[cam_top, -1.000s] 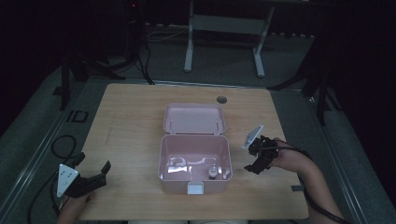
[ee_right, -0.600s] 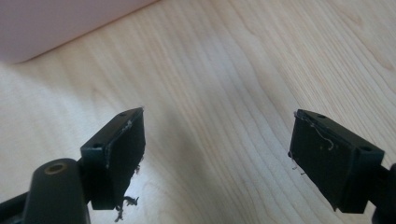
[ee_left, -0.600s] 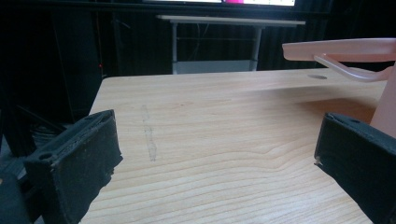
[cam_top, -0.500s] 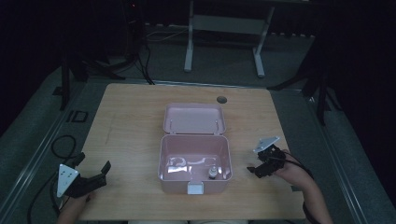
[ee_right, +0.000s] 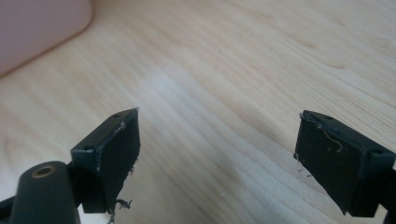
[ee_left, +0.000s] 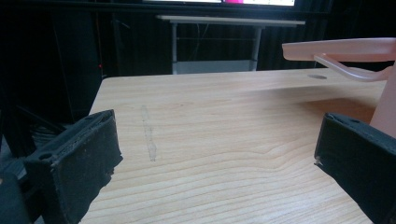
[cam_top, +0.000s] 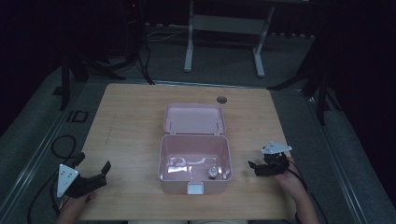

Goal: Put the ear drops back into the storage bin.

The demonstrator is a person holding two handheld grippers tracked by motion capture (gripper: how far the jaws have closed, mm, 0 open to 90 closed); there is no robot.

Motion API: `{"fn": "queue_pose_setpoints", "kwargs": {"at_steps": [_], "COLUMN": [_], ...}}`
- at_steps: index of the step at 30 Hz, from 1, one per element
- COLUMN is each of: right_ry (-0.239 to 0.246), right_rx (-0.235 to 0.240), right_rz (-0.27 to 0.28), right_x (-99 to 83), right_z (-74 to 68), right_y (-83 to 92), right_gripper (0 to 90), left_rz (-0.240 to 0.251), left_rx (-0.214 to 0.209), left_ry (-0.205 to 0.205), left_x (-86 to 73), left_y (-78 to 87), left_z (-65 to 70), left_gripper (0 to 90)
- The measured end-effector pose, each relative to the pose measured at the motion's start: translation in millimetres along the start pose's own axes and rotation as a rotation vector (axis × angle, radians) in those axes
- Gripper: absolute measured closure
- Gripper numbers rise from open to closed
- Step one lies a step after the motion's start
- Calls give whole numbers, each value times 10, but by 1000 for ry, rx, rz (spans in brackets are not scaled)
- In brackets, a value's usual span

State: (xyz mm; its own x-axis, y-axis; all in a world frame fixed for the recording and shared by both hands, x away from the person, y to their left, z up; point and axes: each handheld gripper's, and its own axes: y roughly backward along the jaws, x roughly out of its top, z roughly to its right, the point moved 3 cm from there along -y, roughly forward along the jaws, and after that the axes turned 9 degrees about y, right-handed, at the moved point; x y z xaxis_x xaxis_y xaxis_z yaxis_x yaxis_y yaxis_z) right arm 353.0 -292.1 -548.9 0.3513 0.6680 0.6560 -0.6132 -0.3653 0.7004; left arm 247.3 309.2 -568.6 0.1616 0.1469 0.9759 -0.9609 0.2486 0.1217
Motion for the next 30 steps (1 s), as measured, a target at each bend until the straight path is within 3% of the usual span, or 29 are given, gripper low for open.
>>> {"fn": "queue_pose_setpoints", "kwargs": {"at_steps": [4, 6, 9, 19, 24, 30], "right_ry": [-45, -61, -67, -237, -317, -332], "right_rx": [-76, -80, -126, -335, -480, -522], "right_rz": [31, 32, 33, 141, 166, 164], "right_x": [-71, -96, -127, -192, -268, -292], "right_z": [3, -9, -27, 43, 82, 52], "right_y": [-23, -33, -53, -5, 36, 35], "right_gripper": [136, 136, 136, 119, 117, 117], "left_rz": [0, 0, 0, 0, 0, 1], "left_rx": [0, 1, 1, 1, 1, -2], "left_ry": [2, 1, 1, 2, 1, 3], "left_x": [0, 0, 0, 0, 0, 0], "left_y": [-1, 0, -1, 0, 0, -1], "left_z": [-1, -1, 0, -1, -1, -1], "left_gripper": [4, 4, 4, 4, 4, 4]}}
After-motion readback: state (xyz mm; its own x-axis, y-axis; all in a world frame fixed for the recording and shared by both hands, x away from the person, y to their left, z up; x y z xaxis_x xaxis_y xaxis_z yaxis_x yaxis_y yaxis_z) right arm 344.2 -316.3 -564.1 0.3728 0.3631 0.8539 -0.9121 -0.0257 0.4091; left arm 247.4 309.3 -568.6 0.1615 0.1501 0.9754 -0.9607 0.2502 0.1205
